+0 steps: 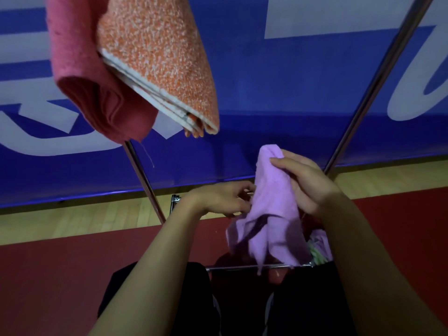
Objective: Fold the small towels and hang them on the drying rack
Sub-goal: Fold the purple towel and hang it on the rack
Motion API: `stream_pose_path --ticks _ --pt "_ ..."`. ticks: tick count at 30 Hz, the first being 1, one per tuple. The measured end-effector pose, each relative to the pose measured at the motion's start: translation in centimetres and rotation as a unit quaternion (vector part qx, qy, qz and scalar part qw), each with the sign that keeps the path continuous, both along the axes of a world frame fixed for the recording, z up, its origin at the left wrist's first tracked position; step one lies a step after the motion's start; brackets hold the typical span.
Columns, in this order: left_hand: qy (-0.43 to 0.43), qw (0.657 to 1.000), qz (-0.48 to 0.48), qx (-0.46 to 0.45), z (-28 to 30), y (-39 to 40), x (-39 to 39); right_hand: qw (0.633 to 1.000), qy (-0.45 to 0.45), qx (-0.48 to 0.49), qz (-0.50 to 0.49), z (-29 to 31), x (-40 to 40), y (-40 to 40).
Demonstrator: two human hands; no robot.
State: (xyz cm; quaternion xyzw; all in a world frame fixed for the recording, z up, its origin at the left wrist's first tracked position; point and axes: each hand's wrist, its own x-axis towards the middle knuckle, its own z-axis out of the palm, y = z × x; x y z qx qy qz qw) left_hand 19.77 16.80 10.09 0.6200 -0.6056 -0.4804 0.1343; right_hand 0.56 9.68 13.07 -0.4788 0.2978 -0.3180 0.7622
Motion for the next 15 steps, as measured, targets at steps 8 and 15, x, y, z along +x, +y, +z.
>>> stream_pose_path --ticks 8,15 --pt "-0.133 0.98 0.014 -0.145 -0.9 0.1 -0.8 0.996 -0.039 0.076 -0.015 -0.6 0.1 -1.3" --pt "-0.124 0.959 0.095 -0.237 0.2 0.3 0.4 0.999 0.028 -0.024 -0.013 -0.9 -1.0 -2.3"
